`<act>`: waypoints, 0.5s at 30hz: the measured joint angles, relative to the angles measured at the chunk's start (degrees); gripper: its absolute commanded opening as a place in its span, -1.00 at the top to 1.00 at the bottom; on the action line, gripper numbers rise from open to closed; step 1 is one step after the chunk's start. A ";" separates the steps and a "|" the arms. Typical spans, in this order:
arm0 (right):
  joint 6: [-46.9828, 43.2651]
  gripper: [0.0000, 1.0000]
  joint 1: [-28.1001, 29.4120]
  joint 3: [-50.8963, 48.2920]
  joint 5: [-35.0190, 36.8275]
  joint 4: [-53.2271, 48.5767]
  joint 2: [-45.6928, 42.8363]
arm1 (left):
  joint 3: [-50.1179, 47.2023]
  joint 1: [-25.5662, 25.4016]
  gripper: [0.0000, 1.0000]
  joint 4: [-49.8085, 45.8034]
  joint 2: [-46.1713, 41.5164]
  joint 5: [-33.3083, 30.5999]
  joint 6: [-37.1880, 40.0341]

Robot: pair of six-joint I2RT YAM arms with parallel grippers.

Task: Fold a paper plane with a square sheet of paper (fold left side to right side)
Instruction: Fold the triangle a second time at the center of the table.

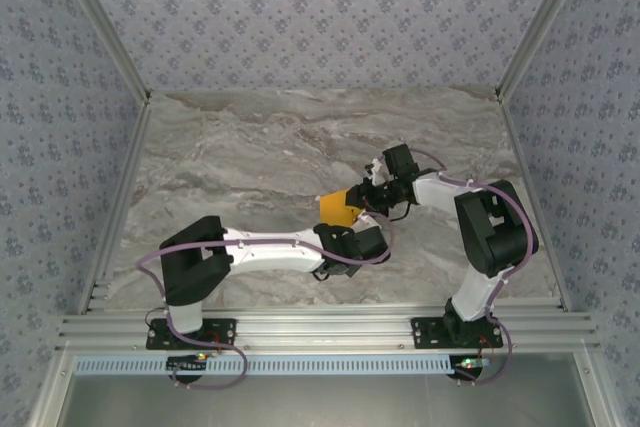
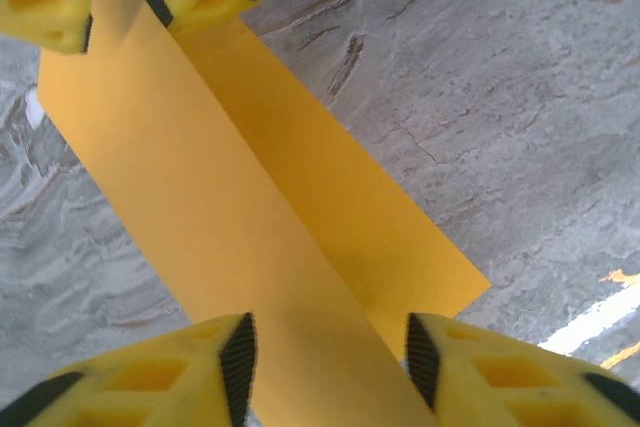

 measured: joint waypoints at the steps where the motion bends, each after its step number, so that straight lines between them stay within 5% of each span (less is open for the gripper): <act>1: -0.13 0.42 0.00 0.00 0.11 -0.15 0.02 | 0.00 -0.02 0.32 0.00 0.00 0.00 -0.11; 15: -1.75 0.38 0.04 1.07 0.55 -2.43 0.07 | -0.09 0.00 0.79 0.79 -0.02 1.18 -0.31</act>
